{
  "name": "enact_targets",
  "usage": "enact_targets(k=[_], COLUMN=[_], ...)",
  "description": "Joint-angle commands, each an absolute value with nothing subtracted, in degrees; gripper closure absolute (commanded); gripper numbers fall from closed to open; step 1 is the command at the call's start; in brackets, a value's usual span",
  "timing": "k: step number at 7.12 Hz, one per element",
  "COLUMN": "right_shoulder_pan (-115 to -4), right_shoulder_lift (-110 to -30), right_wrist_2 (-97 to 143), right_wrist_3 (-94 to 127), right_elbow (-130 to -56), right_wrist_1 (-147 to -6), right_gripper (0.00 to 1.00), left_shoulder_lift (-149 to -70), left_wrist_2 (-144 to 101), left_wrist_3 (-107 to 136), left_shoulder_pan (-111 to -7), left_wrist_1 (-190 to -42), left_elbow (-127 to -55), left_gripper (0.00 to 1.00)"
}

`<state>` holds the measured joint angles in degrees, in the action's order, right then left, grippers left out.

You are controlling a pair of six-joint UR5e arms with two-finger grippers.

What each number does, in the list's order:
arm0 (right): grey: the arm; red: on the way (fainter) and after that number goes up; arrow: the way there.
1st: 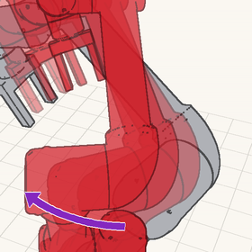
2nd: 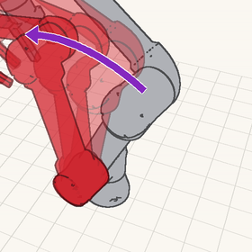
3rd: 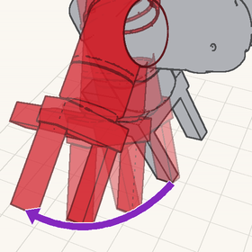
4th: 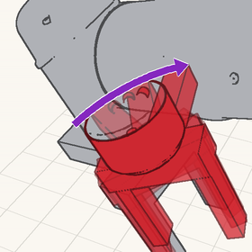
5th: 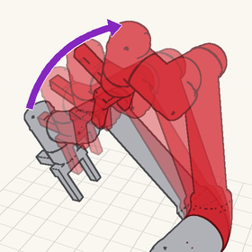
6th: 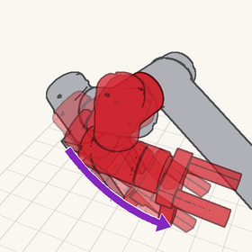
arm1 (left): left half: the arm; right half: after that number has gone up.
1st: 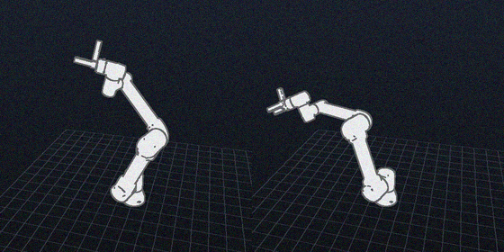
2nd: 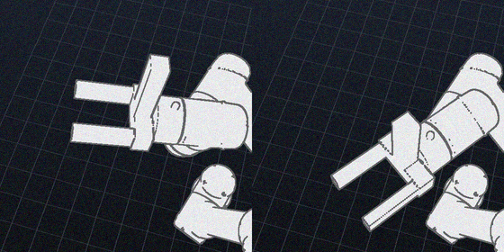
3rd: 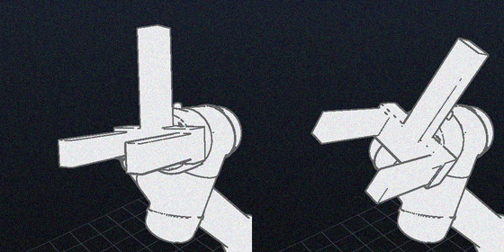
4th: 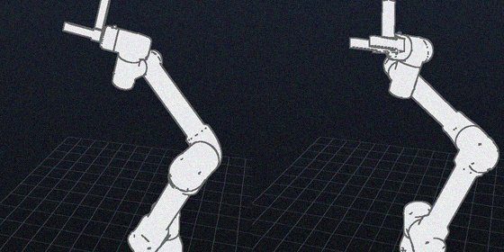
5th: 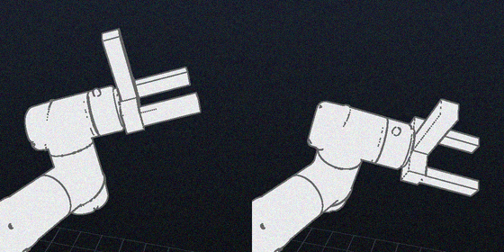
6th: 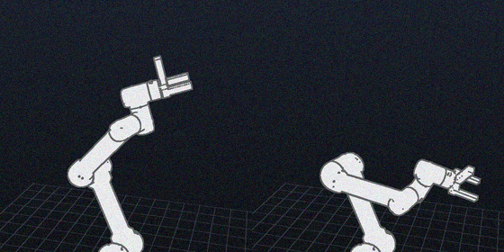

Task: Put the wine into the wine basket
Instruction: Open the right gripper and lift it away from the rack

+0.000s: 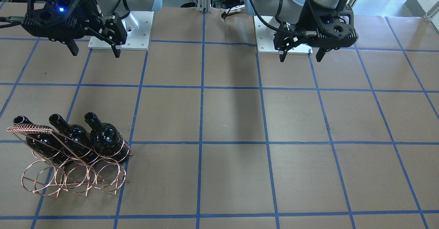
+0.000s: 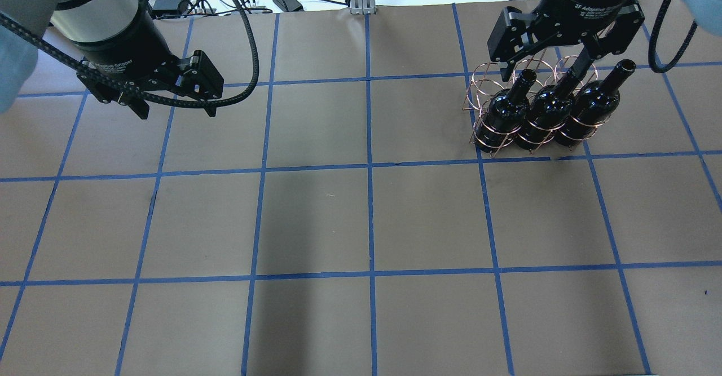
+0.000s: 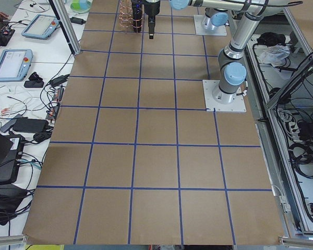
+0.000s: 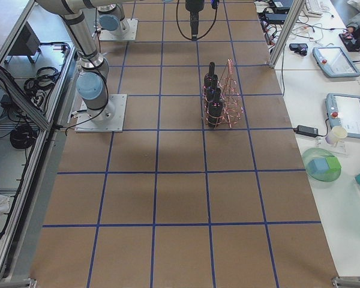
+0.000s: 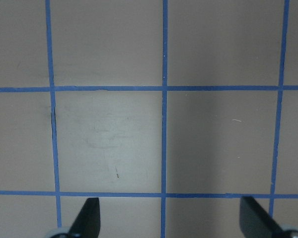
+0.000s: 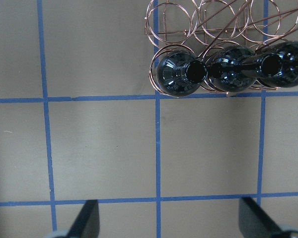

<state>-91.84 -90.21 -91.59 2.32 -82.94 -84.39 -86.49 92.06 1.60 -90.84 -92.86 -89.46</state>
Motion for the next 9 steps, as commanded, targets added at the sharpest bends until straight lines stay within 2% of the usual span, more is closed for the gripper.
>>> enact_targets(k=[1,9], right_shoulder_pan=[-91.85,-91.85], right_shoulder_lift=[-89.91,-89.21], right_wrist_2=[-91.58,-91.41], right_wrist_3=[2.02,1.76], right_elbow=[-83.06,-83.5], right_wrist_1=[-84.55,-88.94], right_gripper=[0.0,0.0], left_shoulder_lift=[-86.31,-86.31], left_wrist_2=[91.85,91.93], left_wrist_3=[1.58,1.58], left_shoulder_pan=[-90.79,-90.88], left_wrist_1=[-93.25,-93.25], left_elbow=[-89.47,-89.91], left_gripper=[0.0,0.0])
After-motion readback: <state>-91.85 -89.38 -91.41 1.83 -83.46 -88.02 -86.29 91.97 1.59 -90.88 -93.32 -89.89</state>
